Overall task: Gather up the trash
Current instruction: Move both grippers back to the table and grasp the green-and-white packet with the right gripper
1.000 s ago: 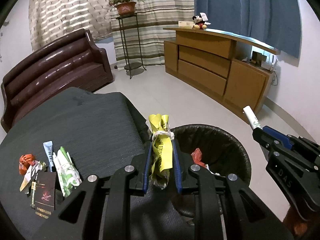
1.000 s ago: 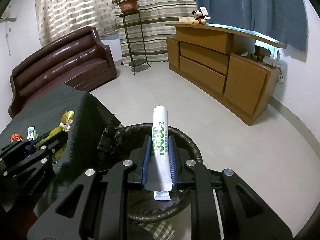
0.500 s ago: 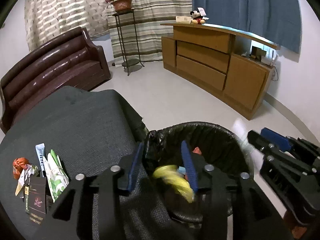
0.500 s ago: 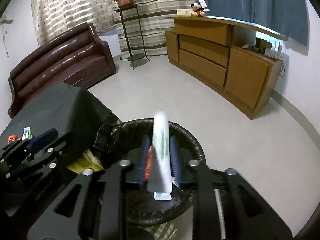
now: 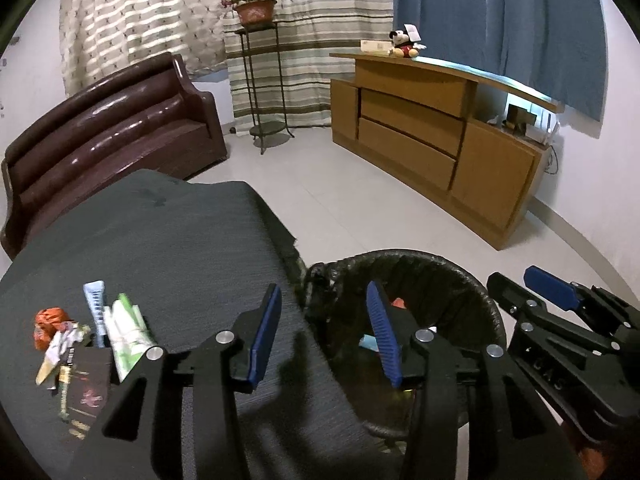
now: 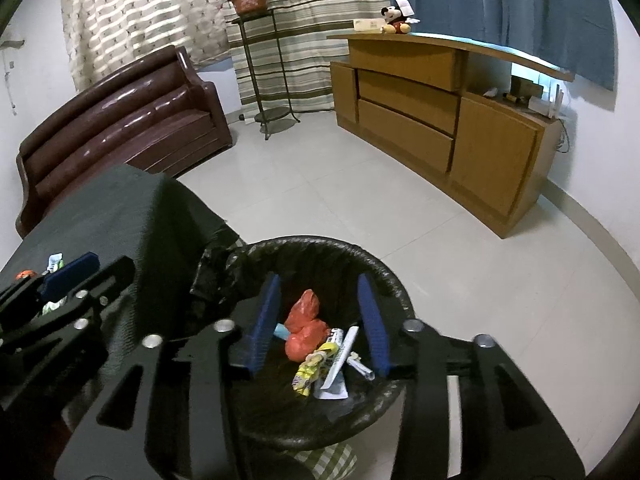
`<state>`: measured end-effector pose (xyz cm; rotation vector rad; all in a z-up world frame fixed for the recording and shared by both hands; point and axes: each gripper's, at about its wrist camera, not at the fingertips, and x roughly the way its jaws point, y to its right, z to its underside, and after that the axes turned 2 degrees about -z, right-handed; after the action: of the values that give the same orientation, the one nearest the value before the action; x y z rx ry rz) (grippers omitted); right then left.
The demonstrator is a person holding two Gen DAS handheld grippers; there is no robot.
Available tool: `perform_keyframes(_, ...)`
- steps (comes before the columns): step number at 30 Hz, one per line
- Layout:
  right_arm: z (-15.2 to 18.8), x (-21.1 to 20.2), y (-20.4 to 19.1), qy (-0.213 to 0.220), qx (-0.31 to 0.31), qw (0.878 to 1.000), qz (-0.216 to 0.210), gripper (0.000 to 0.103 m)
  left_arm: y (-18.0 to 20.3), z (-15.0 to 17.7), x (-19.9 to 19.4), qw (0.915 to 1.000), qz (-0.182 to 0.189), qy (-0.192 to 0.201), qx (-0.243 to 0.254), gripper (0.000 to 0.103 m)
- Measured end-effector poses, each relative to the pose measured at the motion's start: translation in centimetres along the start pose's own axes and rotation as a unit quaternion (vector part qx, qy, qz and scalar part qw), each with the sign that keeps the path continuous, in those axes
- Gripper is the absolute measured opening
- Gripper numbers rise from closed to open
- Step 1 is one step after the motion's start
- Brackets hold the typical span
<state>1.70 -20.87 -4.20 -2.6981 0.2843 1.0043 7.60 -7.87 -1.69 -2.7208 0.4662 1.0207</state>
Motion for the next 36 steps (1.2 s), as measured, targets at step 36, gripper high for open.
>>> perform_keyframes(36, 2.5, 0.2, -21.9, -0.064, -0.165, 0.974, -0.144, 0.055, -21.8, 7.1, -6.4, 0.9762, -0.170, -0.020, -0.133, 0.054)
